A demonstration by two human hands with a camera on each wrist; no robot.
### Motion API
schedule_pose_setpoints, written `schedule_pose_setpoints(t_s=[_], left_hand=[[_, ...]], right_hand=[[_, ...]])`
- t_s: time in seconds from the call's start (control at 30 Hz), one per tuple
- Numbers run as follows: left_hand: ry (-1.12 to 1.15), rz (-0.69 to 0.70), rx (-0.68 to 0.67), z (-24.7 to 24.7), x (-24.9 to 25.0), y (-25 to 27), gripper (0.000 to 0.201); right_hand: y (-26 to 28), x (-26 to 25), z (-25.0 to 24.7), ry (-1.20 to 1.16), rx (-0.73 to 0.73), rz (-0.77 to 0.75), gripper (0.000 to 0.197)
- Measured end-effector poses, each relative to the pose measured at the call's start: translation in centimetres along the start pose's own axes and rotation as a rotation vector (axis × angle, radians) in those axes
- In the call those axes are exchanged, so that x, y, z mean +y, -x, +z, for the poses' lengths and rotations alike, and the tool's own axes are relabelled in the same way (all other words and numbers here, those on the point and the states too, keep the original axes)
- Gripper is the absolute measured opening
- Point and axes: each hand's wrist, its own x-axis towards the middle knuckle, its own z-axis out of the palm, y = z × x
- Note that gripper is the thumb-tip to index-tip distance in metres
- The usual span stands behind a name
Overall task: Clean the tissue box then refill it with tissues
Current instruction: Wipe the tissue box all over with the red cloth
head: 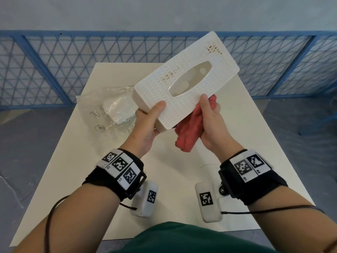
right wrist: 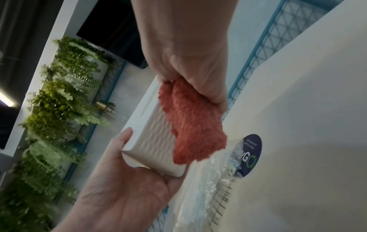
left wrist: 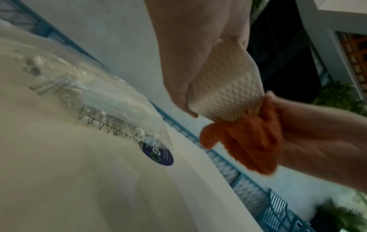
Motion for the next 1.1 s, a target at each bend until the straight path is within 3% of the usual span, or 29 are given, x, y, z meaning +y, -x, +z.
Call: schedule_pose_setpoints(t_s=[0.1, 0.2, 0.3, 0.43, 0.5, 0.57, 0.67, 0.73, 0.8, 0.97, 1.03, 1.1], left_hand=[[-0.051, -0.025, 0.083, -1.2, 0.3, -0.3, 0.093], [-0.103, -0.027, 0.119, -2.2, 0.2, -0.1, 0.086], [-0.093, -0.054, 0.048, -2.4, 0.1, 0.4, 0.094], [-0.091, -0.096, -0.018, -1.9, 0.2, 1.1, 0.087], [-0.073, -0.102, -0.012, -1.7, 0.1, 1.3, 0.079], [-0.093, -0.116, -0.003, -1.1, 0.0, 1.3, 0.078], [-0.142, -0.128, 0.016, -0.3, -0.3, 1.2, 0.091], [-0.175, -0.121, 0.018, -0.2, -0.4, 1.2, 0.099], [-0.189, -0.120, 0.063, -0.7, -0.1, 1.4, 0.091], [-0.227, -0.155, 0.069, -2.1, 0.2, 1.4, 0.085], [-0.239, -0.169, 0.069, -1.5, 0.2, 1.3, 0.083], [-0.252, -0.149, 0.077, -0.7, 0.2, 1.3, 0.078]], right_hand=[[-0.1, -0.8, -1.3, 0.045, 0.196, -0.145, 0.023], [-0.8, -2.9, -2.2, 0.235, 0.363, -0.404, 0.042], [-1.8, -4.2, -2.6, 0.372, 0.361, -0.633, 0.063], [-3.4, -4.2, -2.3, 0.904, 0.477, -0.511, 0.056], [-3.2, -3.2, -1.3, 1.068, 0.386, -0.608, 0.061], [-2.6, -1.5, 0.2, 1.111, 0.163, -0.713, 0.066], [-0.1, 1.5, 2.6, 1.226, -0.210, -0.900, 0.058], [0.8, 2.1, 2.6, 1.241, -0.368, -1.003, 0.050], [-0.3, 1.2, 1.5, 1.285, -0.380, -1.001, 0.049], [-3.2, -0.6, -1.2, 1.215, 0.038, -0.700, 0.061], [-2.2, 0.3, 0.0, 1.225, -0.030, -0.787, 0.053], [-1.3, 1.5, 1.3, 1.199, -0.221, -0.929, 0.043]])
